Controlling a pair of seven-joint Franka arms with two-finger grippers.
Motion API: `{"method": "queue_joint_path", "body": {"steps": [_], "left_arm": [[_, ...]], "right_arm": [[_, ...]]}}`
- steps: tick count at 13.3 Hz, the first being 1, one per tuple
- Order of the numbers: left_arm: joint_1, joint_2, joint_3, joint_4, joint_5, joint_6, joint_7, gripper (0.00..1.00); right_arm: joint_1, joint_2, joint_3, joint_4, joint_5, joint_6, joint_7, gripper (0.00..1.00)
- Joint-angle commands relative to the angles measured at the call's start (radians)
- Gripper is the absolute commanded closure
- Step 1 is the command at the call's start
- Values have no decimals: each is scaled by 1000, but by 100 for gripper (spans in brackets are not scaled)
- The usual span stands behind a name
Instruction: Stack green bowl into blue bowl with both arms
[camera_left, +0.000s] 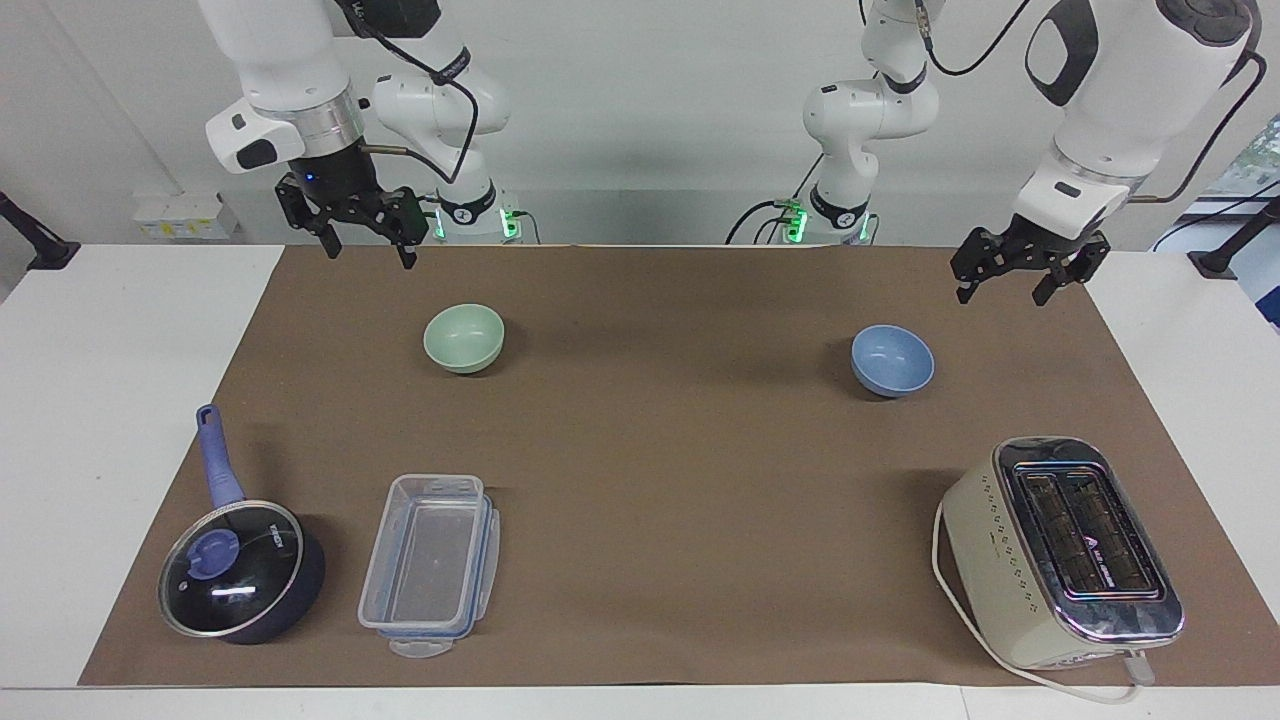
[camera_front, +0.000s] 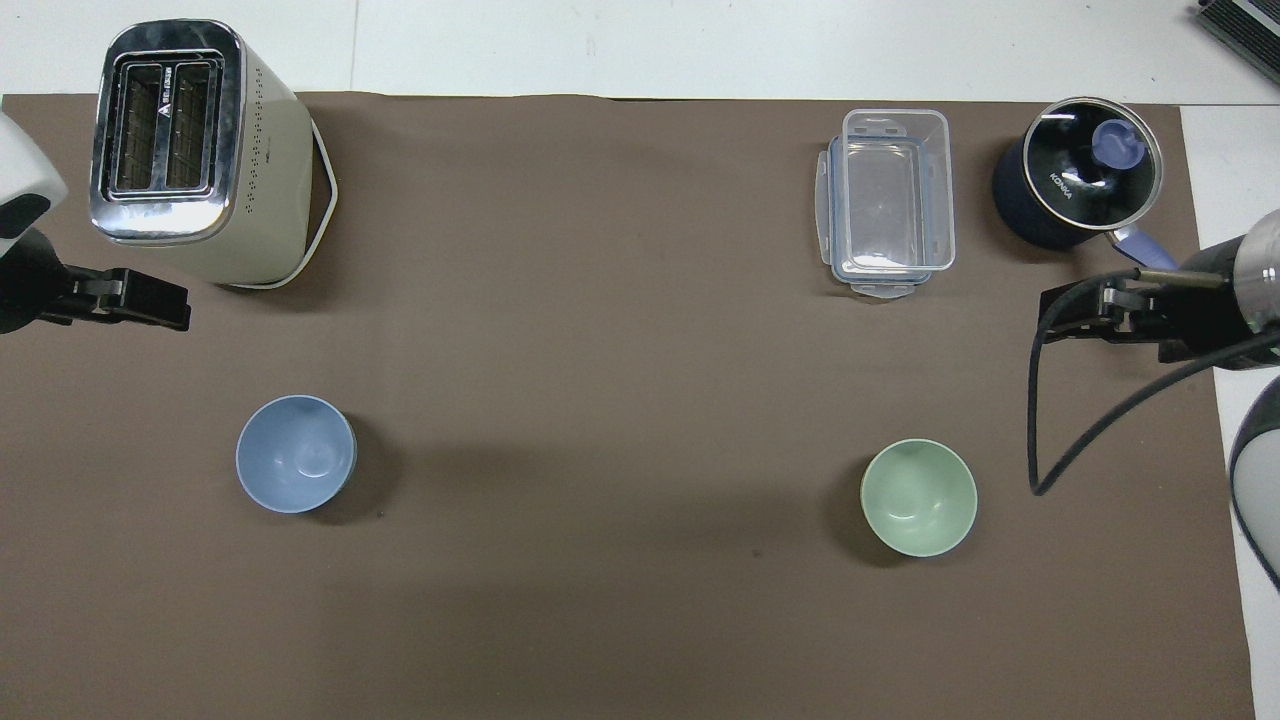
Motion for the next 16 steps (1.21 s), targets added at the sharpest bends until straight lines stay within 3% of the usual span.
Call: {"method": "queue_joint_path", "body": {"steps": [1,7,16], "left_arm": [[-1,-4,5,5,13,-3,15,0],[-2,-4,5,-33,10,14,18,0],[47,-35,5,-267,8,175,93,0]], "right_arm": [[-16,-5,9,-4,4,-13,-9,0],[-16,-7,9,-8,6,-14,-10,0],[-16,-8,9,-13,6,-10,-10,0]]}}
